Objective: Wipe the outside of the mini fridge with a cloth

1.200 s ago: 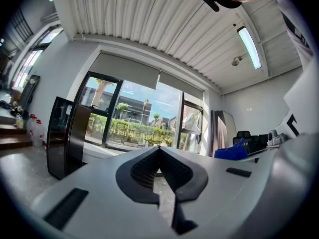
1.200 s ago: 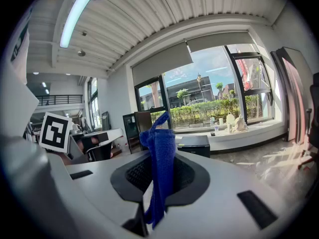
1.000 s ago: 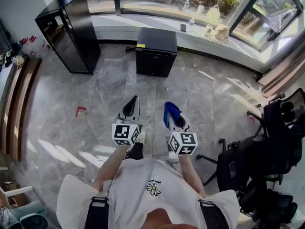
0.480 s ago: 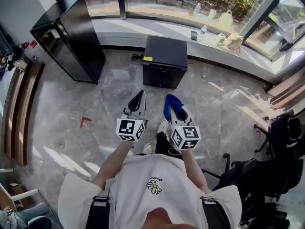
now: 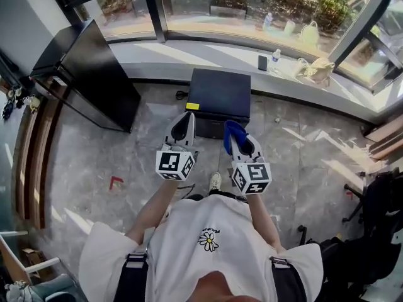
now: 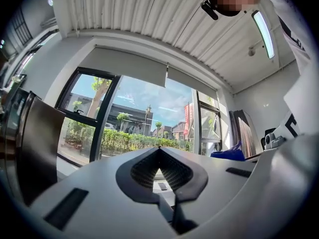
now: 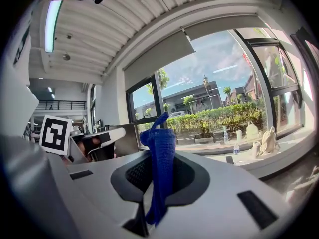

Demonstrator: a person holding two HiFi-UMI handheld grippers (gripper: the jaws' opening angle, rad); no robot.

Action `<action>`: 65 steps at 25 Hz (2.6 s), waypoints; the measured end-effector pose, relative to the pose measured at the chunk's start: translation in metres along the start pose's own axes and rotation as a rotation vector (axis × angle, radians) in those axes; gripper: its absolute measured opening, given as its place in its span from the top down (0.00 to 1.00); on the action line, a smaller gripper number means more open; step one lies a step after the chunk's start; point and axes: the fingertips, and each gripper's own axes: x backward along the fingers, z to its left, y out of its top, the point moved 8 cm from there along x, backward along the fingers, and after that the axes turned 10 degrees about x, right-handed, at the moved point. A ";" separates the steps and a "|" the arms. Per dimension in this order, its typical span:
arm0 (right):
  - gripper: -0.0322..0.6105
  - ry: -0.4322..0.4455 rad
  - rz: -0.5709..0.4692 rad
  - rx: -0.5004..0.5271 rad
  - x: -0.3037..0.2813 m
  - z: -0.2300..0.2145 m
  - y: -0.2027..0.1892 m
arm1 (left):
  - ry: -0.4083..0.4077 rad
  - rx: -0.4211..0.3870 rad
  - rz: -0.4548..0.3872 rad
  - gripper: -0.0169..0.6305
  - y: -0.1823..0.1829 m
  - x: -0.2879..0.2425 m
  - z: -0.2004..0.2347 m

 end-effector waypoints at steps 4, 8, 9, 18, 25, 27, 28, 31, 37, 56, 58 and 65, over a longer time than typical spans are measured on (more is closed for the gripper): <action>0.85 0.031 0.005 -0.004 -0.059 -0.046 0.012 | -0.004 -0.007 0.001 0.97 0.001 -0.076 0.012; 0.85 0.052 0.016 -0.018 -0.107 -0.065 0.016 | -0.004 -0.011 0.028 0.97 -0.008 -0.121 0.034; 0.85 0.052 0.023 -0.022 -0.121 -0.069 0.017 | -0.004 0.001 0.036 0.97 -0.012 -0.133 0.042; 0.85 -0.025 0.056 -0.020 -0.248 -0.098 0.040 | -0.074 0.061 0.070 0.97 -0.010 -0.241 0.121; 0.85 -0.079 0.064 -0.167 -0.319 -0.103 0.048 | -0.078 0.129 0.152 0.97 -0.018 -0.286 0.177; 0.85 -0.003 0.089 -0.155 -0.337 -0.106 0.044 | -0.069 0.114 0.156 0.97 -0.020 -0.296 0.182; 0.85 0.037 0.095 -0.155 -0.345 -0.107 0.040 | -0.058 0.101 0.159 0.97 -0.022 -0.300 0.185; 0.85 0.092 0.107 -0.159 -0.358 -0.112 0.035 | -0.006 0.109 0.157 0.97 -0.025 -0.303 0.190; 0.85 0.105 0.126 -0.181 -0.385 -0.133 0.029 | 0.051 0.077 0.173 0.97 -0.033 -0.309 0.202; 0.85 0.136 0.349 -0.315 -0.644 -0.123 -0.206 | 0.238 0.089 0.292 0.97 -0.265 -0.373 0.381; 0.85 0.134 0.369 -0.310 -0.671 -0.125 -0.220 | 0.241 0.103 0.302 0.97 -0.282 -0.379 0.394; 0.85 0.090 0.561 -0.351 -0.729 -0.134 -0.286 | 0.273 0.155 0.340 0.97 -0.328 -0.394 0.417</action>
